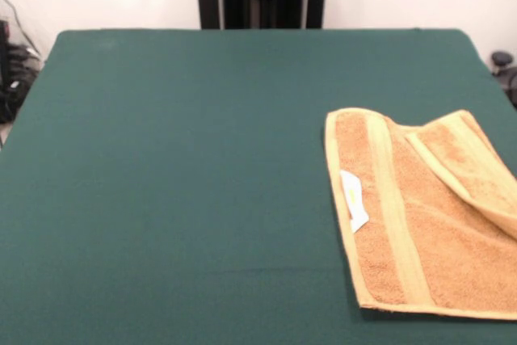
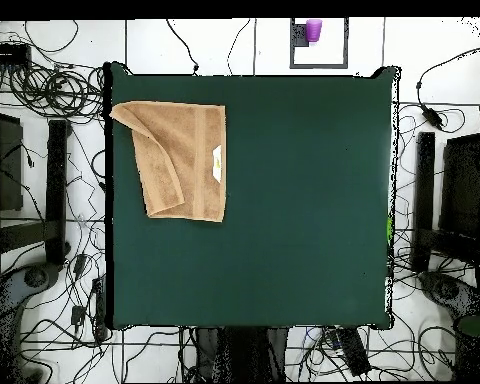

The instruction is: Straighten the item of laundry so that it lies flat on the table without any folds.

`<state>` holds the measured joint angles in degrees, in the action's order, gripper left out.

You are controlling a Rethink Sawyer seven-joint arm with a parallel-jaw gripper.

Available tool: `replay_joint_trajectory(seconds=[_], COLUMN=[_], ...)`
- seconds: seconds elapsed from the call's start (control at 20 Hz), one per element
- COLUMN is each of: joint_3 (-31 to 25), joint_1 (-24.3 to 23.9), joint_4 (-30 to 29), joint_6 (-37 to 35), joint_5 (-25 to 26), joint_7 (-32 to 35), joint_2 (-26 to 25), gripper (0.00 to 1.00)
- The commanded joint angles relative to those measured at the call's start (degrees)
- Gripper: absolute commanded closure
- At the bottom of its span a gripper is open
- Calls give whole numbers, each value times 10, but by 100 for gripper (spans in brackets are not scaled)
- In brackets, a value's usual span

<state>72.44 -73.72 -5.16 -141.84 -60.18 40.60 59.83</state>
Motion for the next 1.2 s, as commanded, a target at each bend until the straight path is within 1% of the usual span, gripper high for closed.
replay_joint_trajectory(seconds=[0.05,0.35,0.75,0.85,1.0,1.05,1.15,1.2], joint_3=[-61,-67,-86,-85,-90,-94,-105,-114], joint_1=[65,98,143,170,246,257,257,248], joint_4=[-53,-70,-96,-121,-193,-208,-221,-223], joint_6=[-64,-69,-67,-58,-9,6,20,27], joint_5=[99,168,228,269,333,344,357,356], joint_7=[77,79,75,81,102,102,92,83], joint_2=[54,81,97,114,135,138,140,139], gripper=[0,0,0,0,0,0,0,0])
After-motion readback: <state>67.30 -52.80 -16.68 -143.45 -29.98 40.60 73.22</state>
